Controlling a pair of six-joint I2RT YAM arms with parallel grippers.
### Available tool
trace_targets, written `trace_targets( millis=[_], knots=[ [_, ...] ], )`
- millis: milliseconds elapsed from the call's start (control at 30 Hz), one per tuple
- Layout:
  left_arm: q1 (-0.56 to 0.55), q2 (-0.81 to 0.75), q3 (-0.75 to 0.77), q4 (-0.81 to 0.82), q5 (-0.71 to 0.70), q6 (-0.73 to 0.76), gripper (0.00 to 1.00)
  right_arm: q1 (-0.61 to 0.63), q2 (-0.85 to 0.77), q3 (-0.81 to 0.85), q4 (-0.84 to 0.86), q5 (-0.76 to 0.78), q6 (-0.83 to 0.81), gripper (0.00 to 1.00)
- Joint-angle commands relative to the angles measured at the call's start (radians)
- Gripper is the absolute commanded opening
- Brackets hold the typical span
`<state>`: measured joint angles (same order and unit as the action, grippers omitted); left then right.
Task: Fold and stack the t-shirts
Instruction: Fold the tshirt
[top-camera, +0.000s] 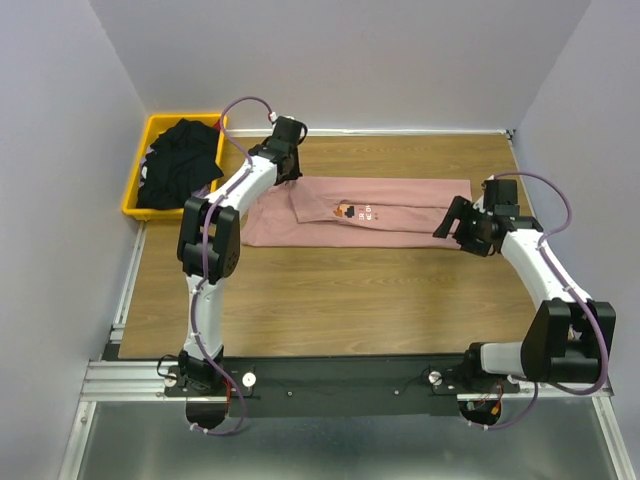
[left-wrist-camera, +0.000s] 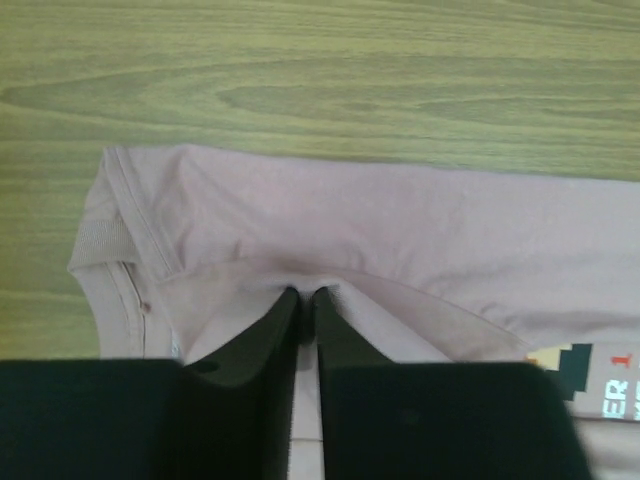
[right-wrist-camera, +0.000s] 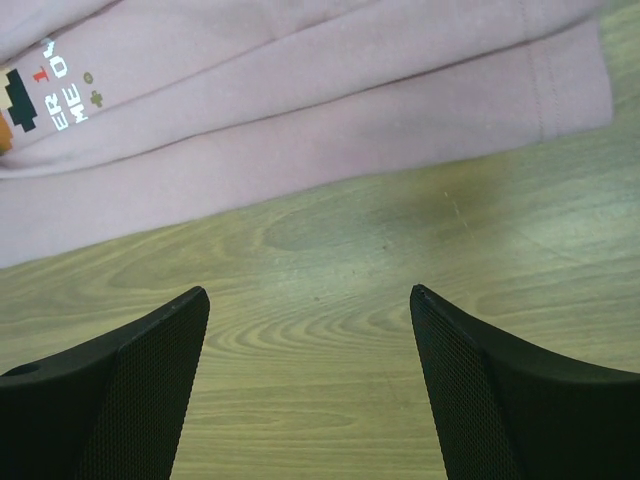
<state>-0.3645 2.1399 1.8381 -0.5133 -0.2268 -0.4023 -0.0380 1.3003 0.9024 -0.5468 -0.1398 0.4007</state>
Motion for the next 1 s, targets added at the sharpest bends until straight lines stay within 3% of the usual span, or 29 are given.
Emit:
trace_targets(
  millis=[0, 33, 100, 300, 500, 600, 800, 967],
  knots=[
    [0.013, 0.018, 0.023, 0.052, 0.015, 0.01, 0.3, 0.007, 0.043, 0.043, -0.005, -0.06, -0.019, 0.88],
    [0.016, 0.015, 0.015, 0.059, 0.02, 0.008, 0.46, 0.006, 0.063, 0.056, -0.004, -0.073, -0.02, 0.88],
    [0.024, -0.006, -0.008, 0.087, 0.018, 0.003, 0.62, 0.007, 0.085, 0.073, 0.002, -0.09, -0.022, 0.88],
    [0.033, -0.148, -0.063, 0.124, 0.021, -0.015, 0.66, 0.061, 0.184, 0.15, 0.042, -0.139, -0.023, 0.82],
    [0.035, -0.392, -0.327, 0.174, 0.033, -0.044, 0.47, 0.203, 0.306, 0.216, 0.1, -0.095, 0.003, 0.64],
    [0.035, -0.484, -0.512, 0.215, 0.027, -0.053, 0.3, 0.289, 0.358, 0.246, 0.137, -0.077, 0.021, 0.53],
    [0.087, -0.5, -0.738, 0.297, 0.053, -0.044, 0.18, 0.446, 0.502, 0.326, 0.202, -0.011, 0.066, 0.37],
    [0.124, -0.454, -0.784, 0.329, 0.07, -0.023, 0.16, 0.507, 0.596, 0.394, 0.22, 0.017, 0.075, 0.28]
  ],
)
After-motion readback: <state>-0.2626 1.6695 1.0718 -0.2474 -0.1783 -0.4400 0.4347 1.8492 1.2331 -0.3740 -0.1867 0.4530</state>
